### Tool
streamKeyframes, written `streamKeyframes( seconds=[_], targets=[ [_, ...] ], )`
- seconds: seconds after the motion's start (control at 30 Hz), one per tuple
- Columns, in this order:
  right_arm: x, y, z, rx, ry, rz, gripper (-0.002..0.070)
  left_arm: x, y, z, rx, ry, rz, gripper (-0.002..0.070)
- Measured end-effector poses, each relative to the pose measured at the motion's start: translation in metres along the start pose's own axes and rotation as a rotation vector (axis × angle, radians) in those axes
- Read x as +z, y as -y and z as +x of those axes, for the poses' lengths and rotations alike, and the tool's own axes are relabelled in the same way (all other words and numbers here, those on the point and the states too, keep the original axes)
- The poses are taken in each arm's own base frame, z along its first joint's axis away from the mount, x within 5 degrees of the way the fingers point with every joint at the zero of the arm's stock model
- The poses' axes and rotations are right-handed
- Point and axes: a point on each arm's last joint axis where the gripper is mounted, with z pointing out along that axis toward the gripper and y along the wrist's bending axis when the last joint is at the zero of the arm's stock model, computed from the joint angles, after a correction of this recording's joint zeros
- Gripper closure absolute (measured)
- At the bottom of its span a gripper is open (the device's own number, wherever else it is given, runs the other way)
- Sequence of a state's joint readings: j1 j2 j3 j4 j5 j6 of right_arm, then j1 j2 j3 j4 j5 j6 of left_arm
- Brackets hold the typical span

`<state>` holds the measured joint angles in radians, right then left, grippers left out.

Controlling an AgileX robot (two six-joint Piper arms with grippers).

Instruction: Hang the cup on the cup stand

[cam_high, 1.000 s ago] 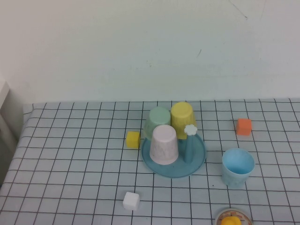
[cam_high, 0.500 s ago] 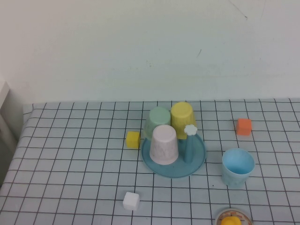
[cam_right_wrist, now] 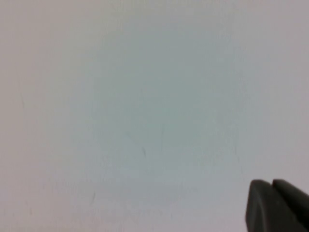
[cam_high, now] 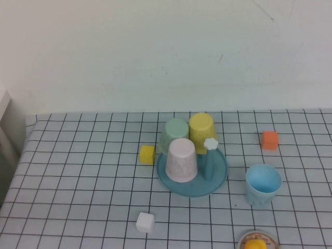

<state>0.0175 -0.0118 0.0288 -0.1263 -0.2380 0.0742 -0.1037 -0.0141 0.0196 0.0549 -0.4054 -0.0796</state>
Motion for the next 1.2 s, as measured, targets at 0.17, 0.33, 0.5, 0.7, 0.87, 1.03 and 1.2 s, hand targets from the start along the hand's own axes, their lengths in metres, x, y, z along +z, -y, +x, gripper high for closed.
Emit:
streamKeyframes(
  seconds=[0.17, 0.33, 0.5, 0.7, 0.87, 1.03, 1.2],
  targets=[
    [-0.002, -0.001, -0.017, 0.008, 0.193, -0.015, 0.0678, -0.001, 0.001, -0.016, 0.004, 0.175, 0.016, 0.0676],
    [-0.001, -0.001, -0.012, -0.035, 0.136, -0.008, 0.0678, -0.002, 0.001, -0.018, -0.014, 0.197, 0.009, 0.0676],
    [0.000, 0.000, -0.011, -0.046, 0.080, -0.002, 0.0678, 0.002, -0.001, -0.013, -0.035, 0.044, -0.012, 0.0676],
    [0.004, 0.006, -0.038, -0.079, -0.268, 0.030, 0.0678, 0.013, -0.001, -0.038, -0.045, -0.436, -0.046, 0.0676],
    [0.028, 0.004, -0.040, -0.102, -0.605, -0.027, 0.0678, 0.028, -0.001, -0.025, -0.080, -0.854, -0.068, 0.0676],
    [0.067, -0.007, -0.027, -0.145, -0.848, -0.222, 0.0678, 0.044, 0.003, -0.004, -0.123, -1.078, -0.038, 0.0676],
    [0.112, -0.018, 0.004, -0.089, -1.014, -0.368, 0.0676, 0.057, 0.004, 0.017, -0.100, -1.203, -0.011, 0.0676]
  ],
)
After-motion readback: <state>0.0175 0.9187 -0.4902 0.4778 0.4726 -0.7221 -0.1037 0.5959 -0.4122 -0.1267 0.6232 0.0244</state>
